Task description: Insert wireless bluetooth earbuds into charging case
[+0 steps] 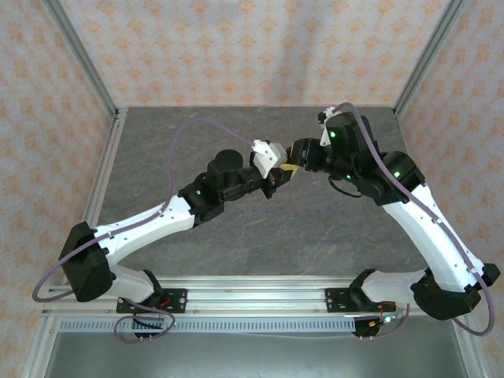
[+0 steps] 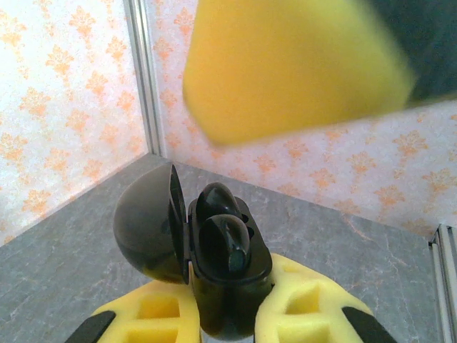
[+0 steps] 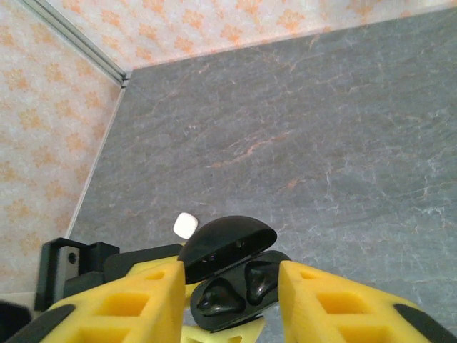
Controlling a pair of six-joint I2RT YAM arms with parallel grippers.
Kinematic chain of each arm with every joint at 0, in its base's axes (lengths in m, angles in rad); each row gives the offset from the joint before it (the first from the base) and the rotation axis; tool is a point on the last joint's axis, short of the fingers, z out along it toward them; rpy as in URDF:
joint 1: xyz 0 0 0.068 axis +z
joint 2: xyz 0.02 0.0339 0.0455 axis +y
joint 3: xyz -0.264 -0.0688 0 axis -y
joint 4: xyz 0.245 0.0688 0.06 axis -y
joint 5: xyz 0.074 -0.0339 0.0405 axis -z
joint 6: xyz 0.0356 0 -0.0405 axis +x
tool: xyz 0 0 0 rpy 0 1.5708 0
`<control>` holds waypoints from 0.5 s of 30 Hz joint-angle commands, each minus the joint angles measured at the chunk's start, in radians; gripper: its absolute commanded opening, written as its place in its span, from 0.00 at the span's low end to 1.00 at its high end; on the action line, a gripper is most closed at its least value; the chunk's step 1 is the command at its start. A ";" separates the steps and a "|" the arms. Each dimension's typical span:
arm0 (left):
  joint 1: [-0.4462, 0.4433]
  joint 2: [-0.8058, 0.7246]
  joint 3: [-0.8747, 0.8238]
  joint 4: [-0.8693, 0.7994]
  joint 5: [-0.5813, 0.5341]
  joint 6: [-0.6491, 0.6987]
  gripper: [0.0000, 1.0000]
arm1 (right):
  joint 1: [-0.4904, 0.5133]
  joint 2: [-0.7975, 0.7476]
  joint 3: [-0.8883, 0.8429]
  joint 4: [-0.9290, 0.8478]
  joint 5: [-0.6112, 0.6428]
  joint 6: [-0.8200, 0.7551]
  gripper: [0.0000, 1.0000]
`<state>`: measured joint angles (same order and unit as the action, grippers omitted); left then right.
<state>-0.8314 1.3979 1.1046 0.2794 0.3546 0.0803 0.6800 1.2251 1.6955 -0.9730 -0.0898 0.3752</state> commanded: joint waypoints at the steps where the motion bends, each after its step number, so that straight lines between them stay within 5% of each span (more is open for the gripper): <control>1: -0.005 -0.044 -0.006 -0.005 0.030 0.028 0.00 | -0.006 -0.024 0.056 -0.049 0.045 -0.031 0.43; 6: -0.004 -0.085 -0.039 -0.024 0.126 0.058 0.00 | -0.058 -0.007 0.065 -0.060 -0.063 -0.017 0.46; 15: -0.004 -0.150 -0.065 -0.081 0.289 0.055 0.00 | -0.195 0.004 -0.094 0.135 -0.504 0.144 0.45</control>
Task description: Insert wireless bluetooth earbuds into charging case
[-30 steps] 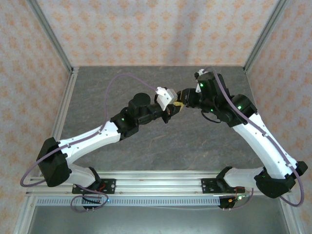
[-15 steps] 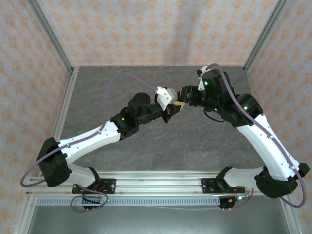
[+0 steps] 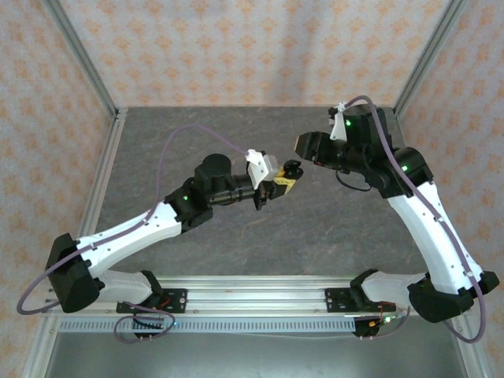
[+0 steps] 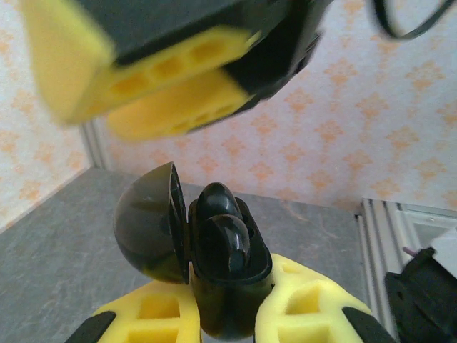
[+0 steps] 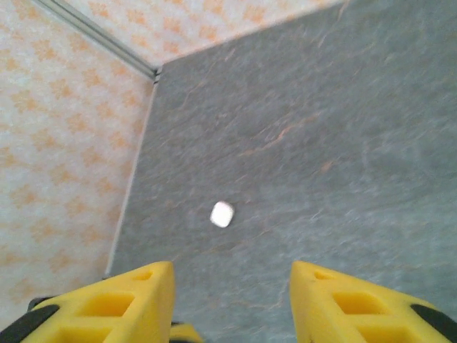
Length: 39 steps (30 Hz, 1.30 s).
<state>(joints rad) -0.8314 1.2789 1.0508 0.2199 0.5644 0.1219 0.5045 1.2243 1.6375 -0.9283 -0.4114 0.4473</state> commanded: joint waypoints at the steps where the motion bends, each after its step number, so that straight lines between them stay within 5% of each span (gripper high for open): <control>1: -0.005 -0.035 -0.009 -0.033 0.083 0.013 0.00 | -0.025 0.004 -0.055 0.114 -0.214 0.089 0.43; 5: -0.001 -0.036 0.006 -0.084 0.074 0.015 0.00 | -0.029 0.015 -0.095 0.169 -0.318 0.124 0.20; 10: 0.008 -0.026 0.023 -0.108 0.060 0.001 0.00 | -0.029 0.008 -0.129 0.195 -0.394 0.137 0.08; 29: 0.064 -0.028 -0.014 -0.013 0.057 -0.120 0.00 | -0.029 -0.009 -0.119 0.032 -0.437 0.019 0.05; 39: 0.071 -0.020 -0.012 -0.003 0.048 -0.139 0.00 | -0.029 -0.027 -0.118 0.013 -0.370 -0.013 0.16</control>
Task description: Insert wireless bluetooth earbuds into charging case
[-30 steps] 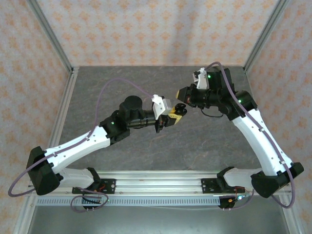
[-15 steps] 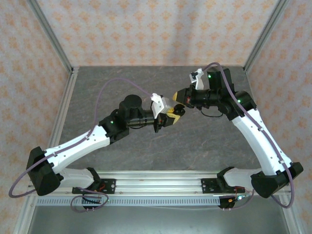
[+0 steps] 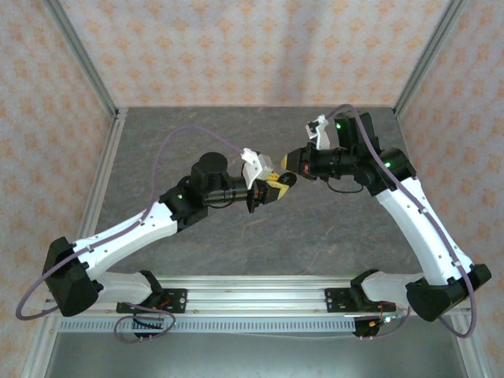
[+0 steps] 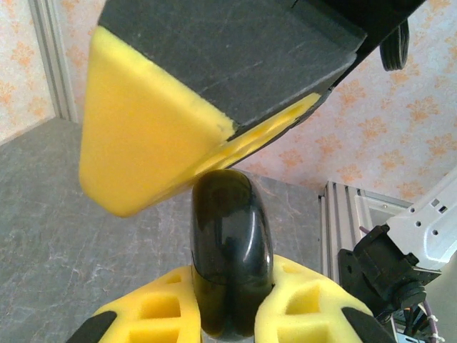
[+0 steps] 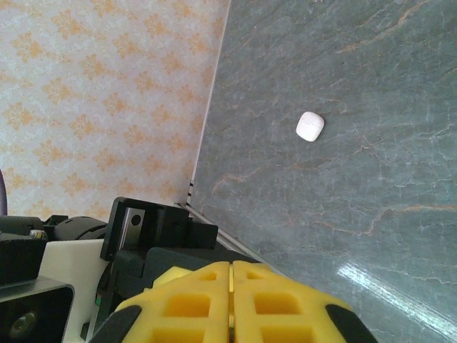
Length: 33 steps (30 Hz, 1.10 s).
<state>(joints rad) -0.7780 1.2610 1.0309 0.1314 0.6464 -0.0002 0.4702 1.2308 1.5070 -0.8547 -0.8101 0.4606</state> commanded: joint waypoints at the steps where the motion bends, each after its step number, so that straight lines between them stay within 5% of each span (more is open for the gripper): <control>1: 0.018 -0.002 0.006 0.082 -0.040 -0.017 0.00 | 0.006 -0.038 0.016 -0.062 0.048 -0.031 0.17; 21: 0.117 0.036 -0.159 0.187 -0.198 -0.204 0.00 | -0.007 -0.165 -0.145 -0.085 0.500 -0.110 0.45; 33: 0.130 0.286 -0.035 -0.044 -0.230 -0.326 0.00 | -0.021 -0.203 -0.402 -0.029 0.699 -0.093 0.69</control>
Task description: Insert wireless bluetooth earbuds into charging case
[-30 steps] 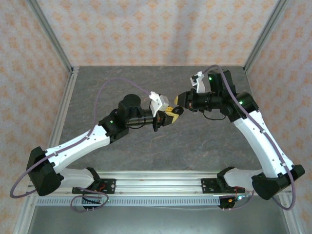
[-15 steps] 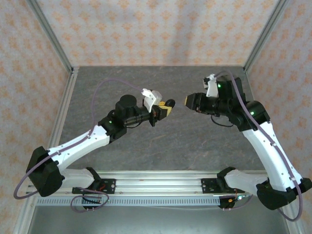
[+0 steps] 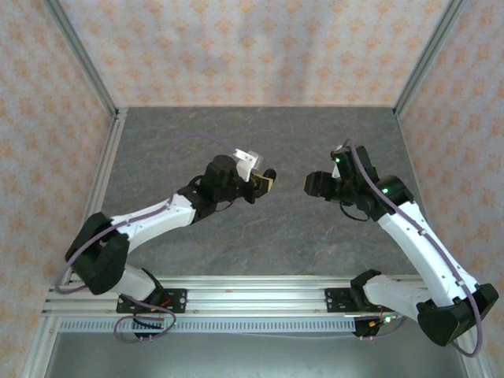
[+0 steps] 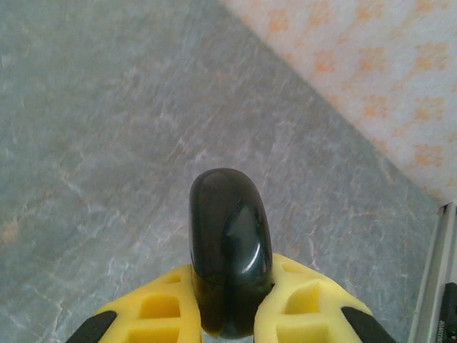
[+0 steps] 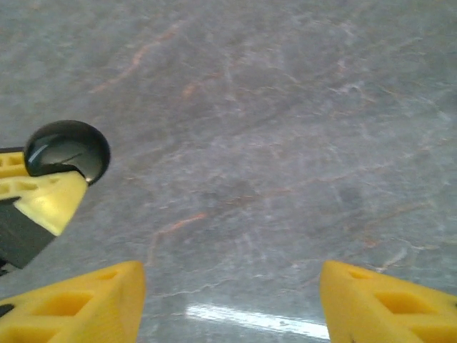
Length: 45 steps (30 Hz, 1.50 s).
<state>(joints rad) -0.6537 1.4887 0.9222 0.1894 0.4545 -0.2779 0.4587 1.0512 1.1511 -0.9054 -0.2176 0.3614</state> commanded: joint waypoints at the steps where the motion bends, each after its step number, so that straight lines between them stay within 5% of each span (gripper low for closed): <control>1: 0.004 0.092 0.101 -0.139 -0.042 -0.055 0.00 | -0.014 -0.025 -0.065 0.024 0.119 0.013 0.70; 15: -0.125 0.595 0.578 -0.479 -0.009 -0.073 0.03 | -0.171 -0.048 -0.288 0.052 0.102 0.037 0.80; 31: -0.228 0.961 1.130 -0.628 0.006 -0.127 0.09 | -0.199 -0.173 -0.337 0.029 0.237 0.047 0.88; 45: -0.245 1.010 1.300 -0.728 -0.060 -0.094 0.43 | -0.200 -0.222 -0.347 0.017 0.322 0.053 0.92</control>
<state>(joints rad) -0.8909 2.5191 2.1929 -0.4721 0.4305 -0.4004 0.2646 0.8436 0.8085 -0.8722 0.0418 0.4076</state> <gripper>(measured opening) 0.409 0.921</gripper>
